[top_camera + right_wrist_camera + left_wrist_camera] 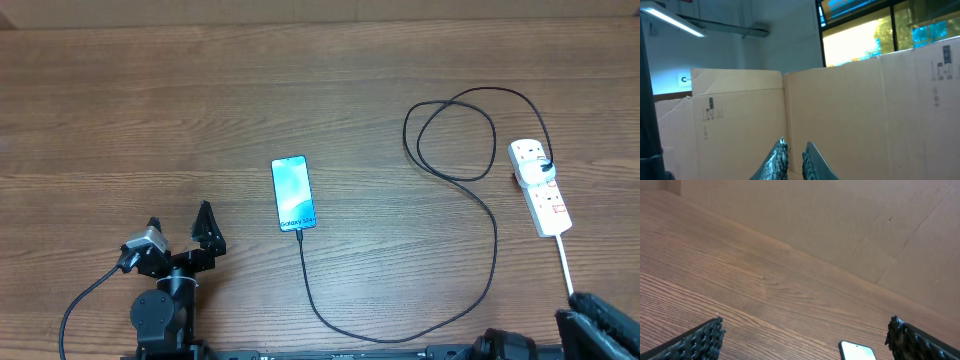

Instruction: Plug charger to phone and switch on socket

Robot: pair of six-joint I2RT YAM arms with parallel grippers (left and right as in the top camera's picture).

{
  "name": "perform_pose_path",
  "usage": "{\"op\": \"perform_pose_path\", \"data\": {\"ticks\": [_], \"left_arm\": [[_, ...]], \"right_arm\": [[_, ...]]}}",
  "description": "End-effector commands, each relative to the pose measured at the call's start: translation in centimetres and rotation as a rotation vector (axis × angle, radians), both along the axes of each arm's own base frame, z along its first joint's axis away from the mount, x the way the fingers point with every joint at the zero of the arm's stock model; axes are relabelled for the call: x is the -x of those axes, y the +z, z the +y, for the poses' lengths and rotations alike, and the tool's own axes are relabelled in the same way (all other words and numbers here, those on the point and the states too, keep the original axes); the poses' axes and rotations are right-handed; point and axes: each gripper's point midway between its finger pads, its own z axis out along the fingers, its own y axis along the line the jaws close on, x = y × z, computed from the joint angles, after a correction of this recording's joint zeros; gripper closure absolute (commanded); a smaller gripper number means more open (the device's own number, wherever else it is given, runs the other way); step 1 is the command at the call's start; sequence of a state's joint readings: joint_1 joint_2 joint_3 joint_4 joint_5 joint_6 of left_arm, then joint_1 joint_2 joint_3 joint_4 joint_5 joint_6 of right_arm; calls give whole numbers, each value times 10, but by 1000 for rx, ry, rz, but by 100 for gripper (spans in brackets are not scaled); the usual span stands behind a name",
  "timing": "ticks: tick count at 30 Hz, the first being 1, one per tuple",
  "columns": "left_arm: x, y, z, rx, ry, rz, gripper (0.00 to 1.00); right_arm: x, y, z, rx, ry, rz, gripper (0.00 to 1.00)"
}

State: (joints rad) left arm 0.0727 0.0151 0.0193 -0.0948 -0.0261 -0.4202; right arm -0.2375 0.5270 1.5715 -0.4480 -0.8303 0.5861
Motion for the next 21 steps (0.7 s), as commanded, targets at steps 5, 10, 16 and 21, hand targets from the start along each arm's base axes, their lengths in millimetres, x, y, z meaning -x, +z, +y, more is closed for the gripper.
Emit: {"op": "perform_pose_path", "data": {"ticks": [5, 10, 16, 21], "left_arm": [[0, 0, 2, 13, 13, -7, 0], [0, 0, 2, 13, 13, -7, 0], [0, 0, 2, 13, 13, -7, 0], [0, 0, 2, 12, 13, -7, 0]], "right_arm": [[13, 1, 0, -3, 3, -31, 88], [32, 0, 3, 6, 23, -67, 88], [56, -2, 6, 31, 45, -125, 87], [84, -3, 6, 36, 53, -195, 85]]}}
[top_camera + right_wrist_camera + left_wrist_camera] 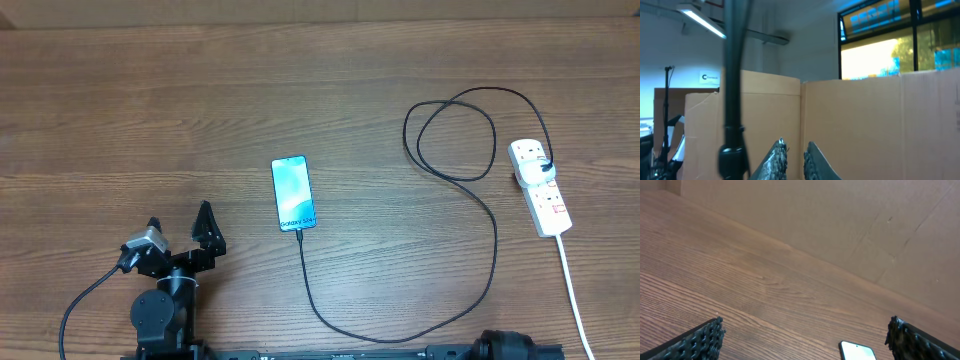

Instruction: Plug charger to phone and switch on socket

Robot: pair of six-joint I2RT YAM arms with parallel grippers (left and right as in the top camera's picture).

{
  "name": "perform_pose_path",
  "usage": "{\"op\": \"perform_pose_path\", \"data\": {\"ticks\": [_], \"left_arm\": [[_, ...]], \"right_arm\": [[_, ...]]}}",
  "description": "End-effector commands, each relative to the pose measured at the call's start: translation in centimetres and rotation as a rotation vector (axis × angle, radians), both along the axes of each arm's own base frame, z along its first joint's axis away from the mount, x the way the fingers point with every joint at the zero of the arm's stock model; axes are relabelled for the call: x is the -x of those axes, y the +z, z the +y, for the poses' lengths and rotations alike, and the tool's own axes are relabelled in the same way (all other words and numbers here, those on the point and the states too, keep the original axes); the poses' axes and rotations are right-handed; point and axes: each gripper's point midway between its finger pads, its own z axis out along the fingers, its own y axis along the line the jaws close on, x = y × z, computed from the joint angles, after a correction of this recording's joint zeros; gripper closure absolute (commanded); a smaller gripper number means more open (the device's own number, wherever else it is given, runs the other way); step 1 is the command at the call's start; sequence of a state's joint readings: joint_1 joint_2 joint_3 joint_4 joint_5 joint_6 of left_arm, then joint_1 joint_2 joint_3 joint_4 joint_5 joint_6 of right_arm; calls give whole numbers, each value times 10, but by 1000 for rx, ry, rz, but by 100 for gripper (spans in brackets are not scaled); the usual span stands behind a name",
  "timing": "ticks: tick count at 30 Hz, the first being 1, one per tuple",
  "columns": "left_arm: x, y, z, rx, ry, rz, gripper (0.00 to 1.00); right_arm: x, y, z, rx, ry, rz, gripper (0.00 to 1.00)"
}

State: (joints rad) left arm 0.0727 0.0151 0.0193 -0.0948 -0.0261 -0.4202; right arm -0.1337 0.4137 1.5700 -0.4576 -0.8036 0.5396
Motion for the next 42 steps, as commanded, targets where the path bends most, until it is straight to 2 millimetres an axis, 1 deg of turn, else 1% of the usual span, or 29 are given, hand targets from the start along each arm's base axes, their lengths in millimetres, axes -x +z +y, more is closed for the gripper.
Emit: {"op": "perform_pose_path", "data": {"ticks": [1, 6, 9, 13, 16, 17, 18, 19, 20, 22, 23, 28, 32, 35, 38, 42], "left_arm": [[0, 0, 2, 13, 13, -7, 1], [0, 0, 2, 13, 13, -7, 1], [0, 0, 2, 13, 13, -7, 0], [0, 0, 2, 13, 13, -7, 0], [0, 0, 2, 13, 13, -7, 1], [0, 0, 2, 13, 13, -7, 0], [0, 0, 2, 13, 13, -7, 1], [0, 0, 2, 13, 13, -7, 0], [0, 0, 2, 13, 13, -7, 0], [0, 0, 2, 13, 13, -7, 0], [0, 0, 2, 13, 13, -7, 1], [0, 0, 2, 13, 13, -7, 0], [0, 0, 2, 13, 13, -7, 1], [0, 0, 2, 13, 13, -7, 1], [0, 0, 2, 13, 13, -7, 1], [0, 0, 2, 13, 13, -7, 1]], "right_arm": [[27, 0, -2, 1, -13, -79, 84], [60, -4, -6, 3, -42, -179, 84], [73, -5, -10, -2, -58, -219, 83], [81, -5, -16, -24, -103, -252, 79], [80, -3, -29, -89, -168, -247, 72], [77, -2, -36, -122, -202, -238, 66], [75, -1, -43, -156, -237, -229, 56], [72, 0, -51, -188, -271, -220, 41], [70, 0, -57, -217, -302, -211, 29], [66, 1, -66, -251, -339, -201, 9], [65, 1, -68, -261, -351, -198, 0], [66, 1, -69, -265, -353, -200, 0], [74, -1, -69, -267, -343, -212, 0], [87, -4, -70, -272, -328, -235, 0], [105, -10, -73, -284, -314, -268, 0], [124, -17, -83, -328, -326, -297, 0]]}}
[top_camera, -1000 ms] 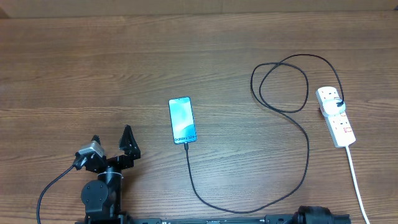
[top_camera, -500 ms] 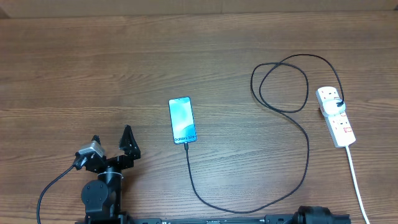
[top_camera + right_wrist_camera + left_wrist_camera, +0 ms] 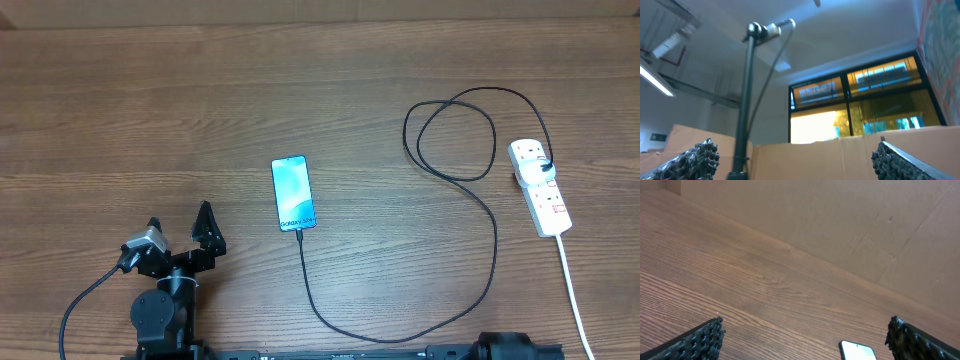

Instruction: Plug charger to phone and switch on socket

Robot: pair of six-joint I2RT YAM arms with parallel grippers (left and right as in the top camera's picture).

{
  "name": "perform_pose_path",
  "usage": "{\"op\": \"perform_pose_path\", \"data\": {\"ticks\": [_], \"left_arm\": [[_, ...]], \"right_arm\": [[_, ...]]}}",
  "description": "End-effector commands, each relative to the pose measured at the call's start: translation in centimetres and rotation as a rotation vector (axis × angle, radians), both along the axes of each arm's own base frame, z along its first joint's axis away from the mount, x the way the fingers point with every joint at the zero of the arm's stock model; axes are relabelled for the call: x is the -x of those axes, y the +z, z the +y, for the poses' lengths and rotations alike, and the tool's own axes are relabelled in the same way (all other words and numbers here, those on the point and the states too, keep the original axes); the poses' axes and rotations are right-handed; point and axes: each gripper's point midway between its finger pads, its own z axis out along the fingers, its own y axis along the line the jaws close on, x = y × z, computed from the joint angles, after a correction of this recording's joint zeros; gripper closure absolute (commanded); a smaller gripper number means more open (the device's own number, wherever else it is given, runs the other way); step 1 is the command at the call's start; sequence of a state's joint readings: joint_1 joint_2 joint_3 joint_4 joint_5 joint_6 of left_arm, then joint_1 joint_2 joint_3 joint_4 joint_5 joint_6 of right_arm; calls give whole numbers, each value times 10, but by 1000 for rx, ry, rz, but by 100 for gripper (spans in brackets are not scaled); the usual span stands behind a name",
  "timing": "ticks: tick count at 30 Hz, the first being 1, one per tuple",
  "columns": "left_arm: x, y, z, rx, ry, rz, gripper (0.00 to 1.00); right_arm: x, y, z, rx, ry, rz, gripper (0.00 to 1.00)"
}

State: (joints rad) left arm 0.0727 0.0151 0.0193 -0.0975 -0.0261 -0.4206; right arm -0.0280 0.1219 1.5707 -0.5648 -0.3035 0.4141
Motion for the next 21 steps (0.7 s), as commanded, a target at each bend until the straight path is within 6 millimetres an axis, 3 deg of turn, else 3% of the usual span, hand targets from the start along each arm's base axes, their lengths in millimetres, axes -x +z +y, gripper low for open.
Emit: {"op": "perform_pose_path", "data": {"ticks": [1, 8, 18, 21], "left_arm": [[0, 1, 2, 12, 13, -10, 0], [0, 1, 2, 12, 13, -10, 0], [0, 1, 2, 12, 13, -10, 1], [0, 1, 2, 12, 13, -10, 0]], "right_arm": [[18, -6, -13, -52, -20, -35, 0], [45, -19, -22, -92, -34, -92, 0], [49, -12, -25, -112, -52, -138, 0], [50, -9, -36, -170, -87, -148, 0]]}}
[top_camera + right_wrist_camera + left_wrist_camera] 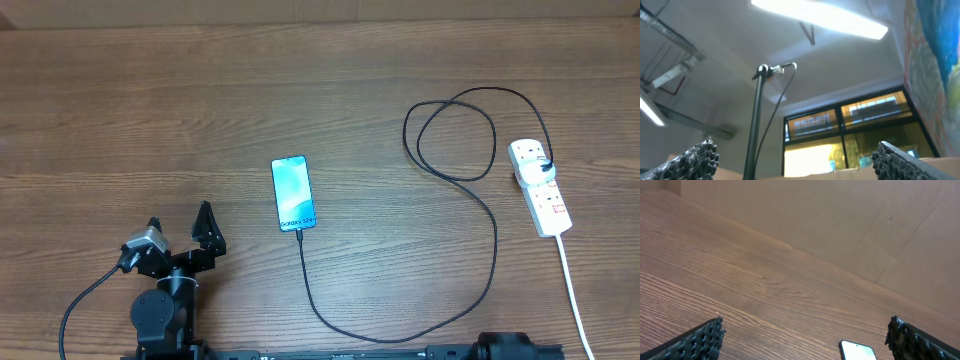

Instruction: Plug charger to phone and switch on socket

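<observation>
The phone [293, 193] lies face up mid-table with its screen lit; its top edge also shows in the left wrist view [857, 351]. A black charger cable [494, 250] is plugged into the phone's near end, curves right, loops, and ends at a plug in the white power strip [541, 188]. My left gripper [181, 228] rests open near the table's front left, with nothing between its fingers [700, 340]. My right gripper [795, 150] is open and empty and points up at the ceiling. It is out of the overhead view.
A cardboard wall [840, 225] stands along the table's far edge. The strip's white lead [572, 290] runs off the front right edge. A camera pole [756, 120] and a ceiling light [820, 17] show above the right gripper.
The right wrist view has tilted higher, from the windows and cardboard tops to the ceiling light. The right gripper is still open. Phone, cable, strip and left gripper have not moved.
At first my right gripper was shut, its arm showing at the table's front right corner. Then it was out of the overhead view, still shut and facing the cardboard. Later it stood wide open, aimed upward, and now higher still. The left gripper stayed open throughout.
</observation>
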Robot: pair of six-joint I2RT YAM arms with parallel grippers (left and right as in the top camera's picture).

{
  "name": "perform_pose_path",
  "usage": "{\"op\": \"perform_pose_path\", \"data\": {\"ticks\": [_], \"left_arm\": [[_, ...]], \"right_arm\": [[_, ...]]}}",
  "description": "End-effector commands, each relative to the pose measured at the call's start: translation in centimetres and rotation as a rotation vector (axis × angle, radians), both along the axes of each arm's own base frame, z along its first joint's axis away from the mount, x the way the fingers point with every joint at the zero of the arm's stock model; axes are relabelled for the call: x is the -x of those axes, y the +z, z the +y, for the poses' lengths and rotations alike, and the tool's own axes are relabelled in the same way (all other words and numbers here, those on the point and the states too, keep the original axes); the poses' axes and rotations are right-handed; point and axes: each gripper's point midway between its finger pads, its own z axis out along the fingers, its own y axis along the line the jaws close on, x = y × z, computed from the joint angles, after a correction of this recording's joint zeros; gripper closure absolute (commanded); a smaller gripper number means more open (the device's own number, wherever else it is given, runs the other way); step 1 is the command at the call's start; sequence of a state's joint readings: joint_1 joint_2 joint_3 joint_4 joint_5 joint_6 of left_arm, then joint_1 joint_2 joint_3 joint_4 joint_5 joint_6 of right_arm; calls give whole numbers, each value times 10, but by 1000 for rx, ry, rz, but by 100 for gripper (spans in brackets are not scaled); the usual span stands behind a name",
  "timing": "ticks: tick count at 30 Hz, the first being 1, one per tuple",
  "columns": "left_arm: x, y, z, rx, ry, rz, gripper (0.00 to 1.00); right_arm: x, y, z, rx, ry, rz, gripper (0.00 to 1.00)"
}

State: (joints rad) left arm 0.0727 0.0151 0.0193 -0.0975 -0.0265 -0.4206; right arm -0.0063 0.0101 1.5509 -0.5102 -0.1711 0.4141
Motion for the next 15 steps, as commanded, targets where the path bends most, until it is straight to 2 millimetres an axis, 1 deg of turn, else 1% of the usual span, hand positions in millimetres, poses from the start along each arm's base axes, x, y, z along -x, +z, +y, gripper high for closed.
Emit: {"op": "perform_pose_path", "data": {"ticks": [1, 3, 5, 8, 9, 12, 15], "left_arm": [[0, 1, 2, 12, 13, -10, 0], [0, 1, 2, 12, 13, -10, 1], [0, 1, 2, 12, 13, -10, 0], [0, 1, 2, 12, 13, -10, 1], [0, 1, 2, 12, 13, -10, 0], [0, 1, 2, 12, 13, -10, 0], [0, 1, 2, 12, 13, -10, 0]], "right_arm": [[0, 2, -15, -79, -42, -12, 0], [3, 4, -15, -82, -42, -26, 0], [1, 3, -15, -83, -39, -21, 0], [-12, 0, -16, -83, -41, 20, 0], [-20, -2, -16, -83, -42, 42, 0], [-51, -11, -16, -82, -47, 126, 0], [-96, -27, -17, -83, -52, 237, 0]]}}
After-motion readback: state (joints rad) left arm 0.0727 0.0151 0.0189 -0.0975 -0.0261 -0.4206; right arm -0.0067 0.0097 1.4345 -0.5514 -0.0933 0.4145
